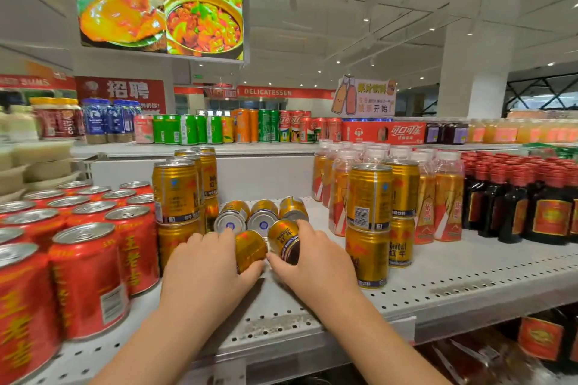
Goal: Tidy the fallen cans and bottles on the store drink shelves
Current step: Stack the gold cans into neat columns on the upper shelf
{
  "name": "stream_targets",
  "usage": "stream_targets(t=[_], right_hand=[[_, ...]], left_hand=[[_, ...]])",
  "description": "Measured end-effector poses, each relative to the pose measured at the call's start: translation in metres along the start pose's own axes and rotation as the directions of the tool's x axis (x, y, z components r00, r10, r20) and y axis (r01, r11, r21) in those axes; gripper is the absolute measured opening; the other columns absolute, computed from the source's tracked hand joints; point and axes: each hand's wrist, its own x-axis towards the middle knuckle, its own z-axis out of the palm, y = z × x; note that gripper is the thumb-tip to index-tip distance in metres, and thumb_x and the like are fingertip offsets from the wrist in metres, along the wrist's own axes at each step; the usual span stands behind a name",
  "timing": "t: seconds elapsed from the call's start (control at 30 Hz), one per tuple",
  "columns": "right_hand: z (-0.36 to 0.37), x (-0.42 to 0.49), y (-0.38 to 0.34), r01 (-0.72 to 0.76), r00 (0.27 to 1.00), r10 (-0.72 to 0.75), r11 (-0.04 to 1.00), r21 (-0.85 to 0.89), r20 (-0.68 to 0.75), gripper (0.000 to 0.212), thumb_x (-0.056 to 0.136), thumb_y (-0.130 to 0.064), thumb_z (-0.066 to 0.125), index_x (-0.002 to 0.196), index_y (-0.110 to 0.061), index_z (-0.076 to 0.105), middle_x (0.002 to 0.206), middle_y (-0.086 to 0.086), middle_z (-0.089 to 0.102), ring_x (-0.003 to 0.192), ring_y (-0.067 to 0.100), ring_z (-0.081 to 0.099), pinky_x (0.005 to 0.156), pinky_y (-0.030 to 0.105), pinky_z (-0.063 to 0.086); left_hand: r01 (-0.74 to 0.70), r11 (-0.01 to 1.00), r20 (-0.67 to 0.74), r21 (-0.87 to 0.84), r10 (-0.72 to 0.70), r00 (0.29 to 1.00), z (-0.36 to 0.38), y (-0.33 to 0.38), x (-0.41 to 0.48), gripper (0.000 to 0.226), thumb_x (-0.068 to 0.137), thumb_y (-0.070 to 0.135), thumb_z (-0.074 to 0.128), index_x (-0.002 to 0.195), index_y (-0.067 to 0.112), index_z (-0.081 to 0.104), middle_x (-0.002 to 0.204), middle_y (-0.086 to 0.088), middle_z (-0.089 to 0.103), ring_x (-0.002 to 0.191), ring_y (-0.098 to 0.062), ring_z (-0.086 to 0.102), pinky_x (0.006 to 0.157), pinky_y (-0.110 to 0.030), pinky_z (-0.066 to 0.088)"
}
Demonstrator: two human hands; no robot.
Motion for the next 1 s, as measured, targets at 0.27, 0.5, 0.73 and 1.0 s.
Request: stream_targets(t=[0.27, 0.5, 0.73, 1.0], right_hand=[[-0.002, 0.001, 0.005, -0.013, 1.000, 0.006, 0.901, 0.434, 0.018, 0.064, 0.082, -0.065, 0.063, 0.135, -0.038, 0.041, 0.116, -0.010, 0.061, 0.099, 0.010, 0.063, 0.085, 0.034, 0.057], [-0.001, 0.003, 0.005, 0.047, 0.991, -0.115, 0.764, 0.643, 0.064, 0.087, 0.077, -0.050, 0.077, 0.144, -0.051, 0.021, 0.137, -0.014, 0.033, 0.110, 0.005, 0.054, 0.086, 0.019, 0.053], [0.002, 0.001, 0.004, 0.121, 0.970, -0.224, 0.790, 0.601, 0.099, 0.074, 0.080, -0.041, 0.078, 0.143, -0.041, 0.038, 0.133, -0.008, 0.041, 0.102, -0.003, 0.058, 0.080, 0.011, 0.053], [-0.015, -0.008, -0.001, 0.195, 0.973, -0.221, 0.603, 0.773, -0.072, 0.067, 0.083, -0.039, 0.079, 0.139, -0.040, 0.042, 0.130, -0.014, 0.048, 0.109, -0.002, 0.059, 0.080, 0.011, 0.050]], left_hand=[[0.040, 0.774, -0.088, -0.632, -0.122, 0.989, 0.007, -0.010, -0.009, 0.050, 0.084, 0.071, 0.064, 0.119, 0.036, 0.059, 0.100, 0.017, 0.067, 0.091, -0.009, 0.063, 0.071, -0.029, 0.049], [0.093, 0.484, -0.017, -0.870, -0.219, 0.976, 0.012, -0.020, -0.005, 0.063, 0.086, 0.056, 0.073, 0.139, 0.035, 0.044, 0.120, 0.022, 0.061, 0.106, 0.005, 0.060, 0.085, -0.018, 0.048], [0.081, 0.418, -0.021, -0.905, -0.234, 0.972, 0.015, -0.023, -0.003, 0.061, 0.087, 0.056, 0.073, 0.139, 0.036, 0.049, 0.120, 0.021, 0.065, 0.105, 0.009, 0.062, 0.082, -0.009, 0.047], [0.158, 0.413, 0.033, -0.897, -0.295, 0.955, 0.020, -0.025, -0.001, 0.052, 0.085, 0.056, 0.073, 0.126, 0.036, 0.048, 0.100, 0.023, 0.066, 0.087, 0.011, 0.062, 0.068, -0.016, 0.044]])
